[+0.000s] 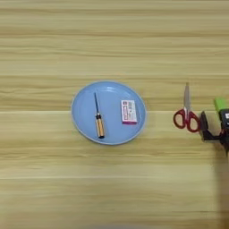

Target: Move the objects on the table

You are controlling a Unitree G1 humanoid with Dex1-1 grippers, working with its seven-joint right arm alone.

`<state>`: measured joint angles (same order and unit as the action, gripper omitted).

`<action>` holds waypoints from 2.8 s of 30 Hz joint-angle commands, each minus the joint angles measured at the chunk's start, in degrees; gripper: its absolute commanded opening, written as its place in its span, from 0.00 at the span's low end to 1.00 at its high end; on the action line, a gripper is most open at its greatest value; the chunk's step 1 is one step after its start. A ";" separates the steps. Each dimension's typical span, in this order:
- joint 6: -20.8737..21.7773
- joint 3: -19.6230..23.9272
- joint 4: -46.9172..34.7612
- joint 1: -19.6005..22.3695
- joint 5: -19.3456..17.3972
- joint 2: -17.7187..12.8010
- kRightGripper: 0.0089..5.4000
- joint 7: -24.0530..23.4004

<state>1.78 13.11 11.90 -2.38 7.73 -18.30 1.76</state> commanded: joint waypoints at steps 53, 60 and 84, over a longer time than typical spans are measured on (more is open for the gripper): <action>-9.16 -8.17 -10.81 5.20 -5.64 8.73 1.00 2.81; -9.17 -7.30 -9.82 5.62 -5.92 9.24 1.00 1.57; -27.17 -3.63 -13.92 2.49 -14.77 11.38 1.00 2.85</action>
<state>-23.43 8.93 -1.46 0.43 -6.08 -6.29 4.34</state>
